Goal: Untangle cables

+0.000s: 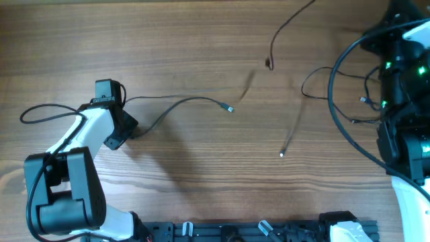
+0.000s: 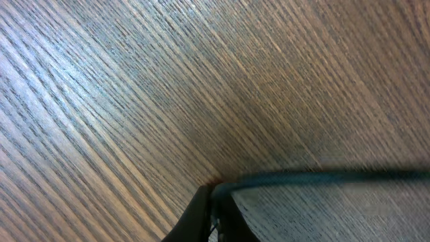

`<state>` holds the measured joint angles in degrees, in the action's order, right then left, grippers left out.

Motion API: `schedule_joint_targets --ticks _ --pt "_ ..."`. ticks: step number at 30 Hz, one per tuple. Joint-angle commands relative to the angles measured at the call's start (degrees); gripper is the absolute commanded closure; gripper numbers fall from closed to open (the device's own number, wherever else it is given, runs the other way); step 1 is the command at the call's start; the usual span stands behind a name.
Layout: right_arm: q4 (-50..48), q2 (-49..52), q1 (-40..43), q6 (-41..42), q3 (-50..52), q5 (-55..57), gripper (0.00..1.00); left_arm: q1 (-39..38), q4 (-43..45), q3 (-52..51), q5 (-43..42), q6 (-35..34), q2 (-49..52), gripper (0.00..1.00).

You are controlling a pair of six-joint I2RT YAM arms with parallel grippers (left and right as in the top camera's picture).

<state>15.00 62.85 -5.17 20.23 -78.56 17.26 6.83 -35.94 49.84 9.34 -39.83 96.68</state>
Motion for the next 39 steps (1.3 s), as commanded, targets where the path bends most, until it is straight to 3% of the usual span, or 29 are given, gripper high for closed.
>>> schedule_joint_targets --ticks 1,4,8,14,18,25,39 --pt "-2.9 1.9 1.6 2.2 -0.3 5.7 0.93 -0.1 -0.9 -2.2 -1.7 -1.0 0.6 0.96" --pt "-4.3 3.8 6.6 2.0 -0.3 -11.9 0.89 -0.1 -0.9 -2.2 -2.2 -1.0 0.6 0.96" --pt "-3.7 7.8 13.0 1.2 -3.2 -21.9 0.9 -0.1 -0.9 -2.2 -2.3 -1.0 0.6 0.96" --pt "11.6 18.2 22.2 0.3 -27.9 -29.6 0.93 -0.1 -0.9 -2.2 -3.0 -1.0 0.6 0.96" --pt "20.2 24.8 26.2 0.3 -38.2 -31.5 0.96 -0.1 -0.9 -2.2 -3.8 -1.0 0.6 0.96" --pt "33.8 33.1 30.7 0.9 -38.7 -18.0 0.96 -0.1 -0.9 -2.2 -4.0 -1.0 0.6 0.96" --pt "51.9 41.2 31.1 1.0 -29.3 -18.2 0.96 -0.2 -0.7 -2.2 -4.0 -1.0 0.6 0.96"
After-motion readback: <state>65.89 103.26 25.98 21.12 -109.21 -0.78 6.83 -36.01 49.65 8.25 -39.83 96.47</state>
